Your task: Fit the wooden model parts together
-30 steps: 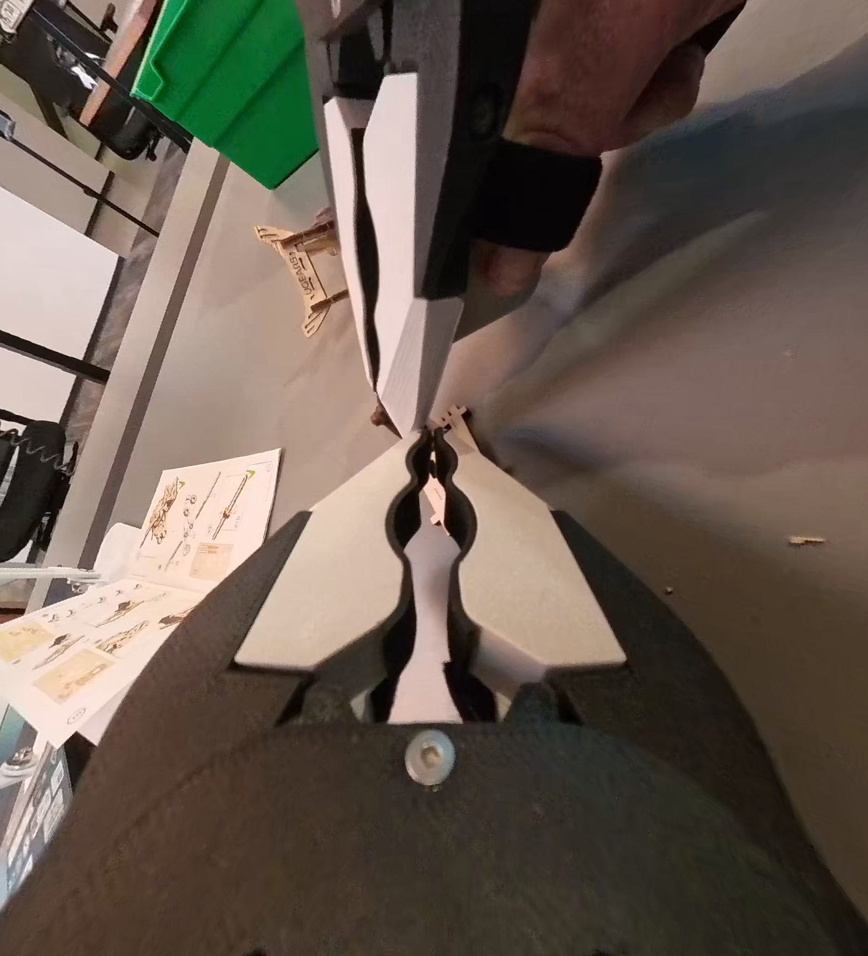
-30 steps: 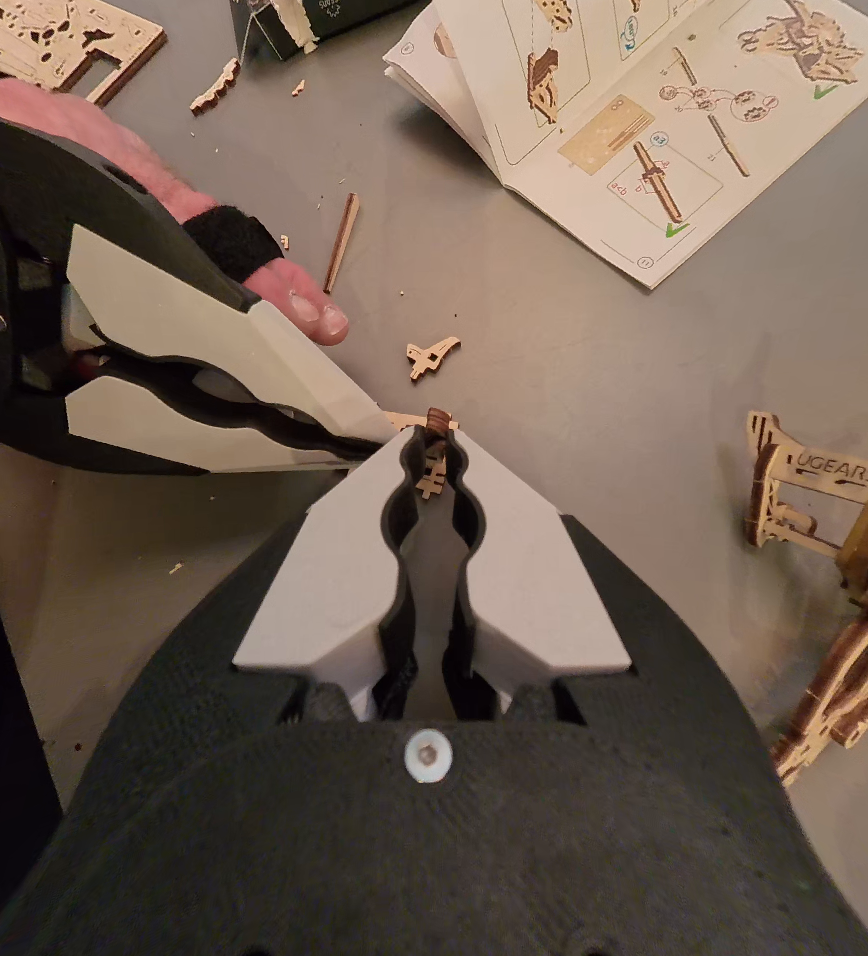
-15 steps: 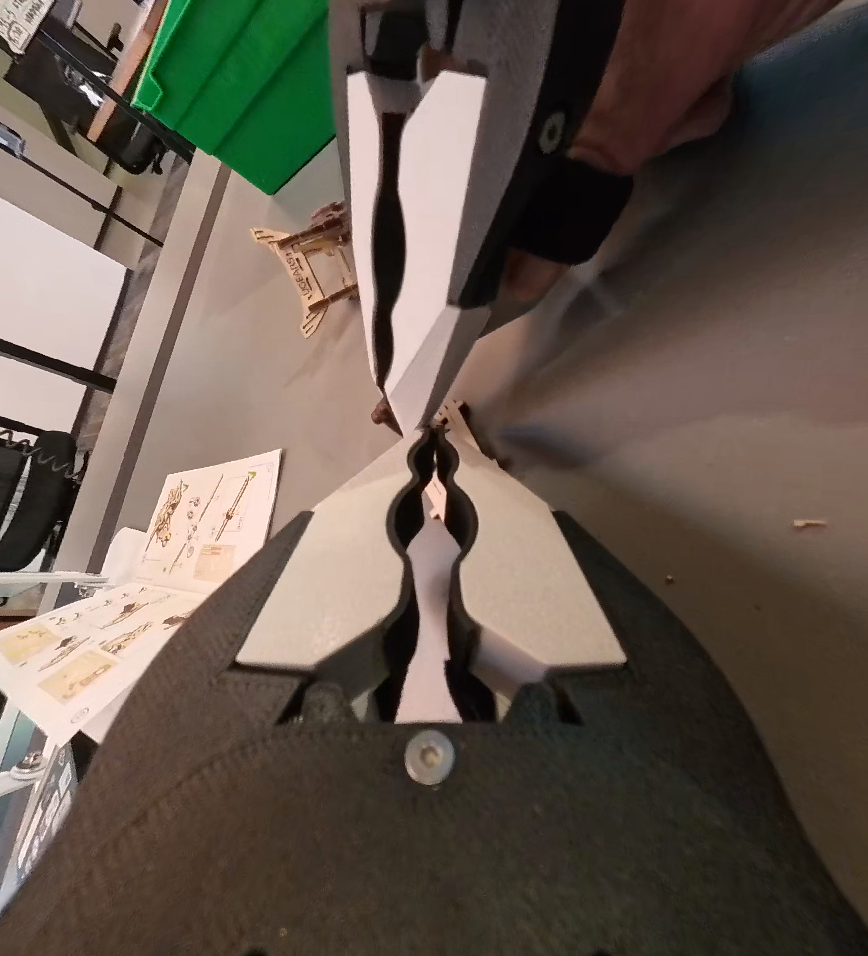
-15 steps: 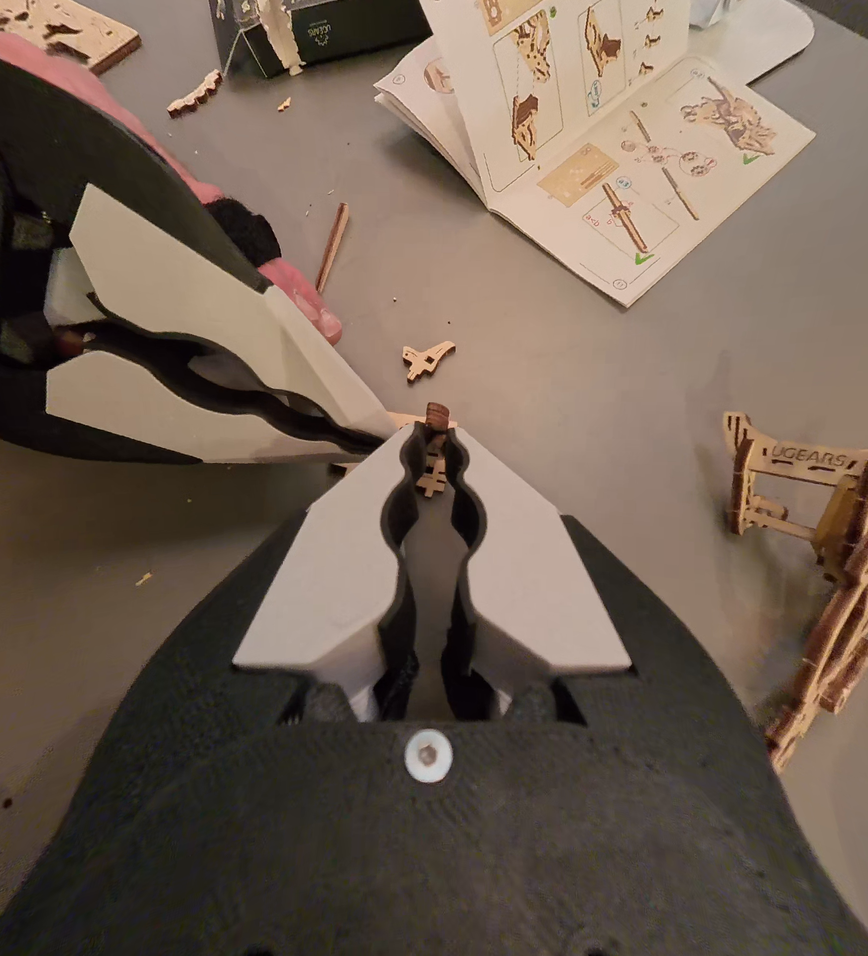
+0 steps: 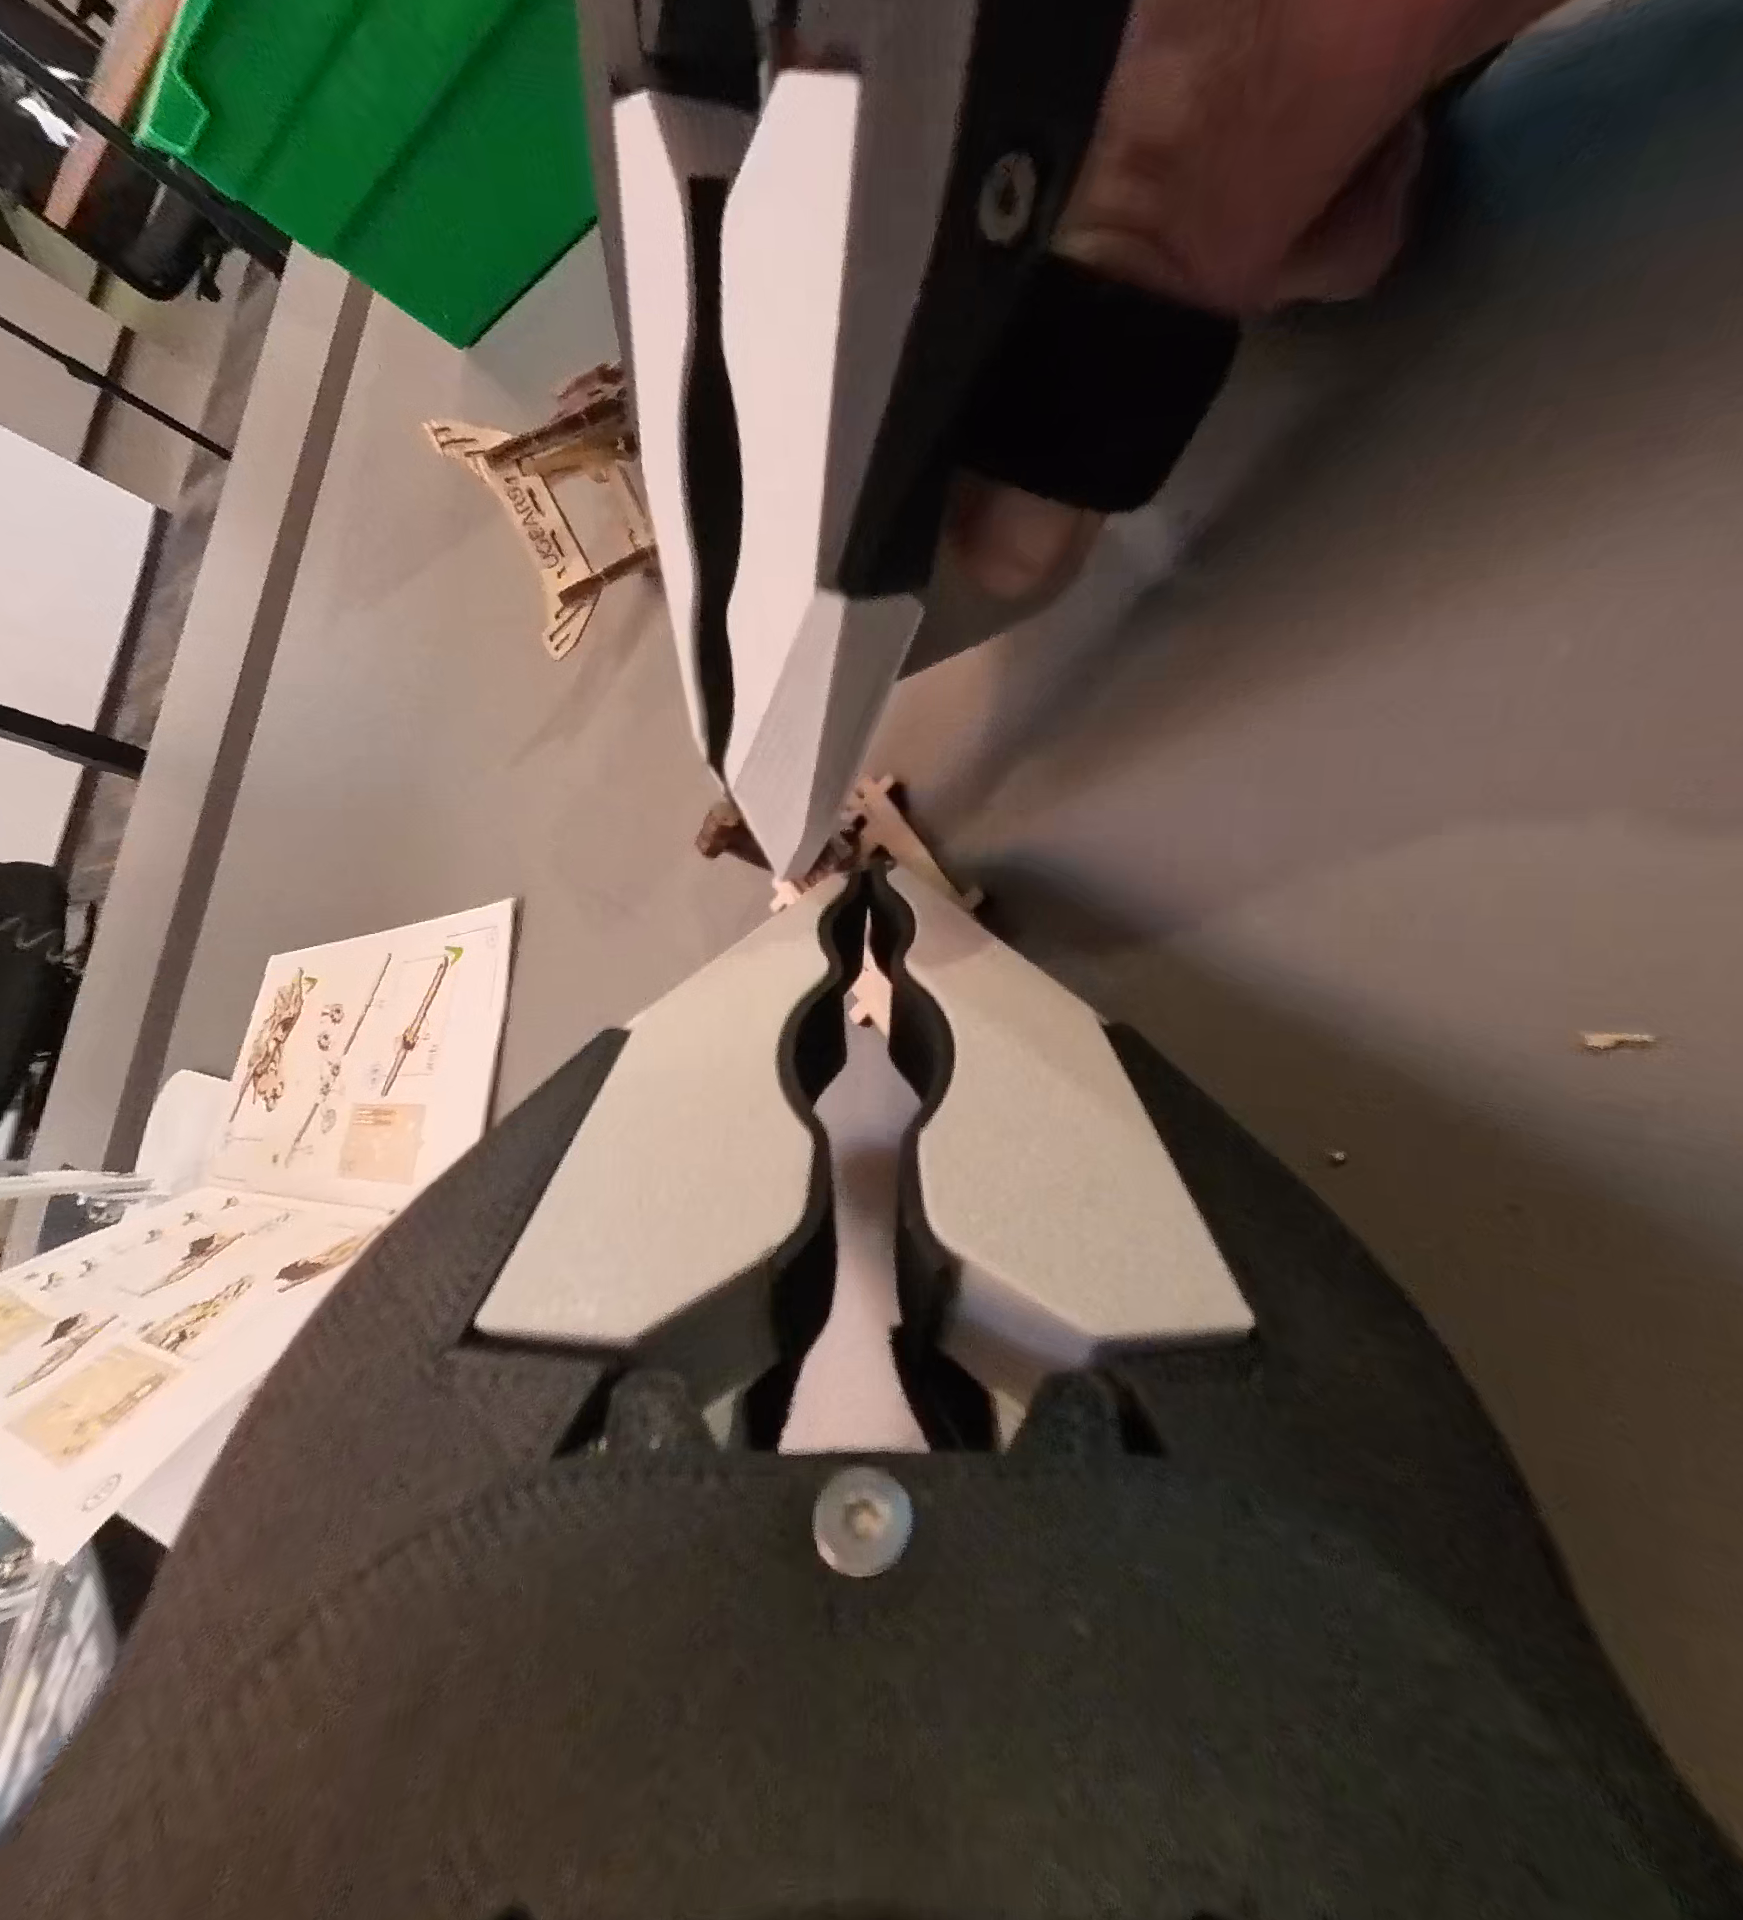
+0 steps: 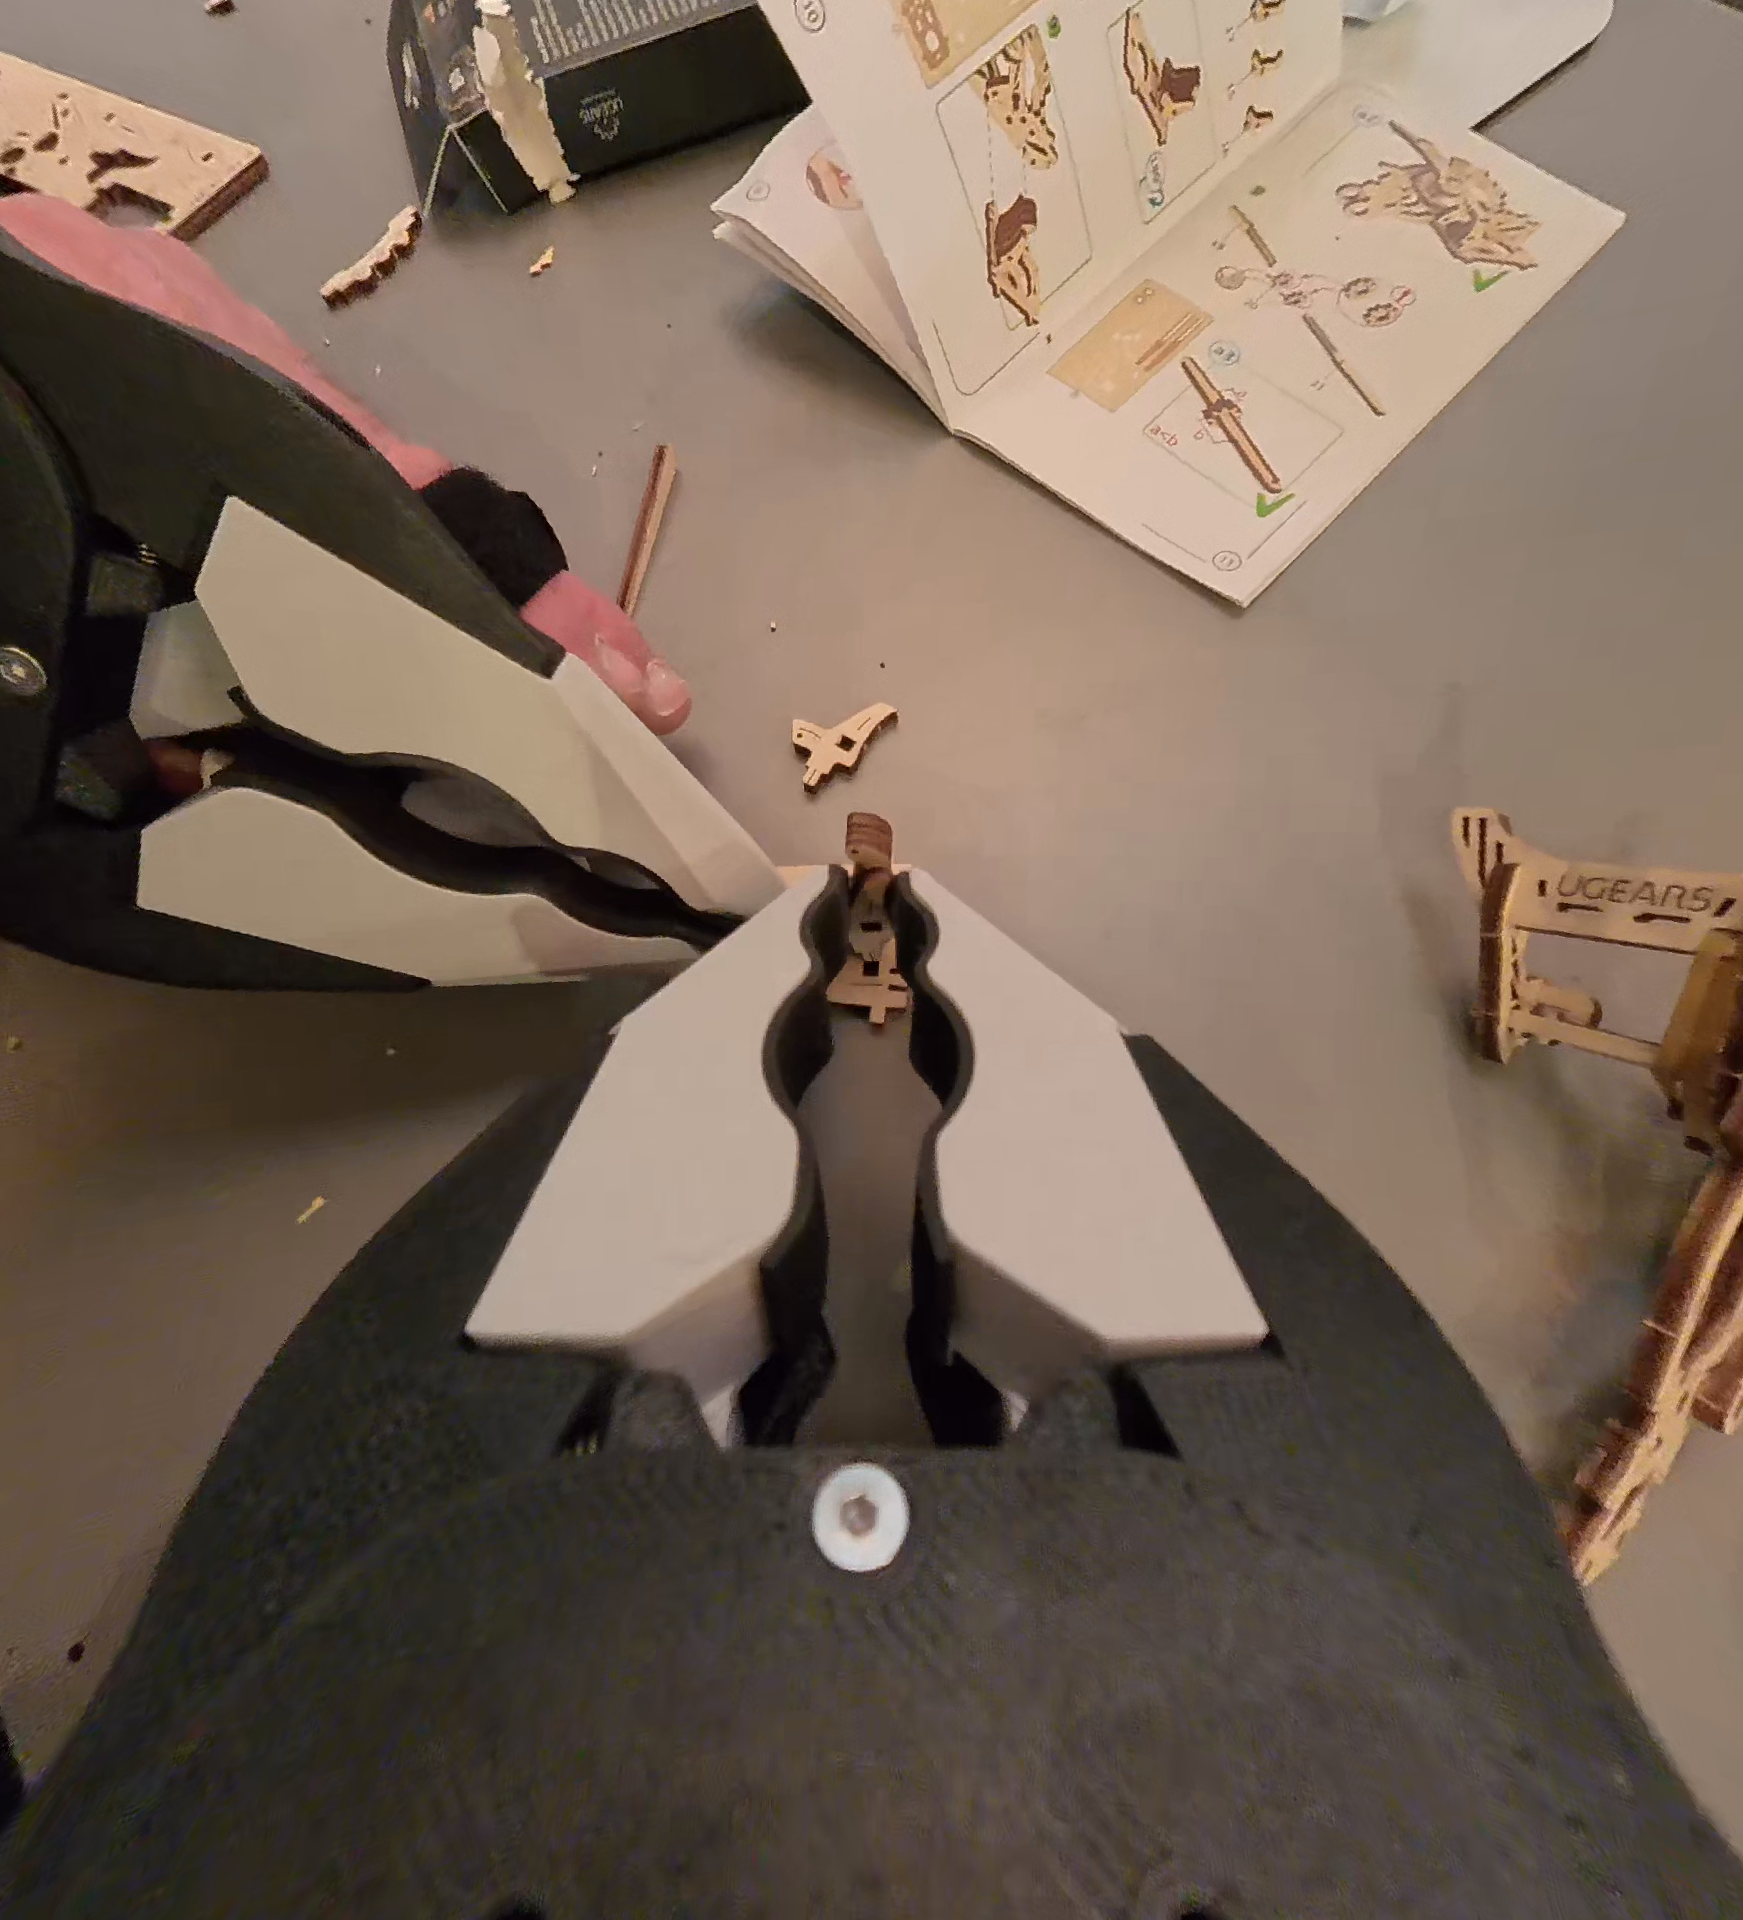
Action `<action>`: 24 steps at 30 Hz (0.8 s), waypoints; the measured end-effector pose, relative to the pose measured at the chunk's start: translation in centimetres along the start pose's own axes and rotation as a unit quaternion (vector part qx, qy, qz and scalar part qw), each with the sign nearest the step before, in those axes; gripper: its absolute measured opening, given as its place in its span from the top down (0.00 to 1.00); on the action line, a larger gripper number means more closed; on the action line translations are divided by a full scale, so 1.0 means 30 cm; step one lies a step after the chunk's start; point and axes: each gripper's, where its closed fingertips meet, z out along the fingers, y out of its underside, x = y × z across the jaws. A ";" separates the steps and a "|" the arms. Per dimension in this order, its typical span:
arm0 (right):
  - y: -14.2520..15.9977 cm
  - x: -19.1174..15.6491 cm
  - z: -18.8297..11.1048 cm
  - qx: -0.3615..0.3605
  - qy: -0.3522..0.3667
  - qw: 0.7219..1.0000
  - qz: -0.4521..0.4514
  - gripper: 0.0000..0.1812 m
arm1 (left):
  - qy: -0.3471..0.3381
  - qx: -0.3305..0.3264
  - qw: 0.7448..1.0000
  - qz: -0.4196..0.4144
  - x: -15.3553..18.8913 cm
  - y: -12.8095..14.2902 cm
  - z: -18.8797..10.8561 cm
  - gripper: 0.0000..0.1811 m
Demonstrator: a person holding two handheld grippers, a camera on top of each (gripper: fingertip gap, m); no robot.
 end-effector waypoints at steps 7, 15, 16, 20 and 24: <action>0.005 0.002 -0.026 0.007 -0.020 1.000 0.009 0.95 | -0.007 -0.001 1.000 0.008 0.000 0.000 -0.001 1.00; 0.036 -0.003 -0.062 -0.002 -0.062 0.998 0.007 1.00 | 0.011 0.002 1.000 0.003 0.001 0.004 -0.005 1.00; 0.051 -0.009 -0.058 -0.015 -0.066 0.998 0.001 1.00 | 0.012 0.001 1.000 0.002 0.000 0.005 -0.006 1.00; 0.086 -0.016 -0.037 -0.052 -0.059 0.997 -0.018 1.00 | -0.002 0.006 1.000 -0.013 -0.022 -0.009 -0.024 0.99; 0.051 0.001 -0.064 -0.016 -0.070 0.997 0.011 1.00 | -0.019 0.008 0.996 -0.086 -0.079 -0.029 -0.034 0.96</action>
